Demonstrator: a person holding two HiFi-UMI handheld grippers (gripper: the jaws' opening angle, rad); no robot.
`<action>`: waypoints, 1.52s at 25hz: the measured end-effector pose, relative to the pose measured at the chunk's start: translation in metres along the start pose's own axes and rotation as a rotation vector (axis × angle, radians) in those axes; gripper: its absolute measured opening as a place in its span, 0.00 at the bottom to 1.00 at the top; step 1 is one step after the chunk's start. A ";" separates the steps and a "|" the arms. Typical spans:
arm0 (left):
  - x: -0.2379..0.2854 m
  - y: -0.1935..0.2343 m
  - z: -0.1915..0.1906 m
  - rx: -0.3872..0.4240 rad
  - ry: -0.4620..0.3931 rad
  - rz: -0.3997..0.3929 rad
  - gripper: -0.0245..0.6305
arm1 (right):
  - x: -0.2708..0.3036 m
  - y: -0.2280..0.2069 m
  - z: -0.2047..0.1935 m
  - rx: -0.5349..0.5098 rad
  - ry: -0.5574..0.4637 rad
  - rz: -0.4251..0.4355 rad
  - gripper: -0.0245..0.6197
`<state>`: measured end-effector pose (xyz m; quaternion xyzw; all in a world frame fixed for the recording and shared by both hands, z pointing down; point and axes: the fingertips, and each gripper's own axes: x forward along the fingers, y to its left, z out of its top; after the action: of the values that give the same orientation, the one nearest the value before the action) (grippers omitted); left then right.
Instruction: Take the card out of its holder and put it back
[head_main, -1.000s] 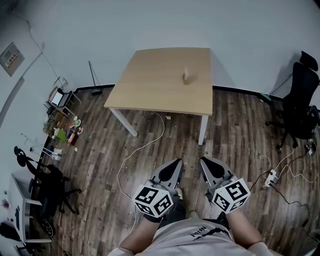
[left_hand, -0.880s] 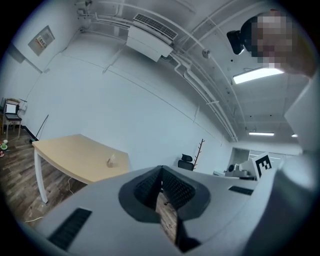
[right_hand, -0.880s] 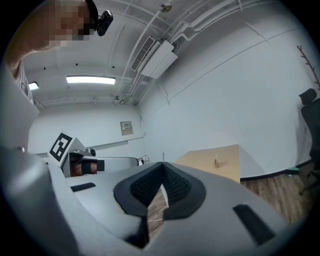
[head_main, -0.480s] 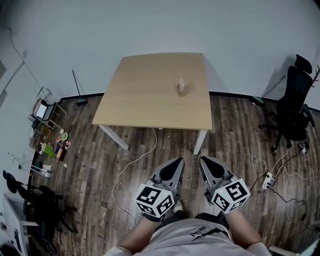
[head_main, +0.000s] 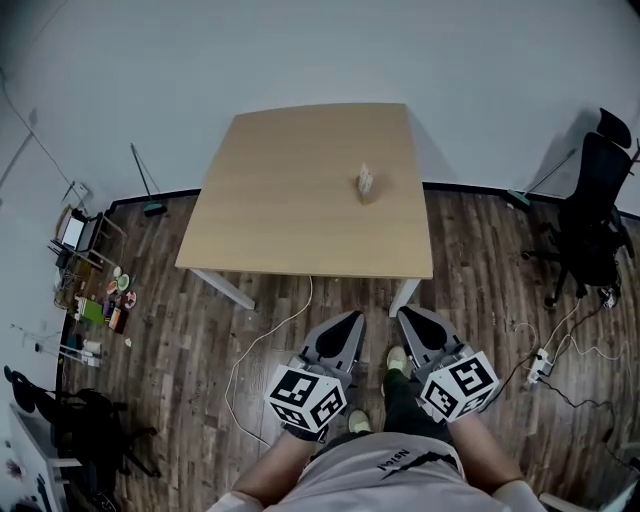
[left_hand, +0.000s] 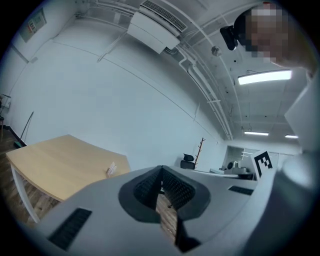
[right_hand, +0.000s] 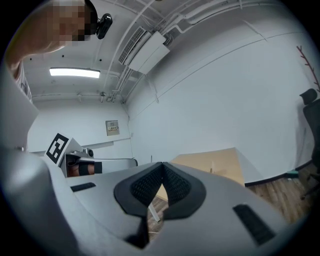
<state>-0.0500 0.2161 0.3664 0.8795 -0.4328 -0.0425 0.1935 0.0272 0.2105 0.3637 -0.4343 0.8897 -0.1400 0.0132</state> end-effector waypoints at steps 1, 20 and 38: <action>0.009 0.008 0.002 0.000 0.001 0.006 0.06 | 0.011 -0.009 0.002 0.003 -0.001 0.004 0.06; 0.211 0.126 0.036 -0.003 -0.003 0.166 0.06 | 0.207 -0.191 0.016 0.047 0.092 0.117 0.06; 0.316 0.263 -0.010 0.009 0.070 0.105 0.06 | 0.346 -0.298 -0.091 0.082 0.214 -0.080 0.06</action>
<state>-0.0466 -0.1711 0.5040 0.8574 -0.4714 0.0002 0.2067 0.0281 -0.2101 0.5627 -0.4512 0.8614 -0.2224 -0.0699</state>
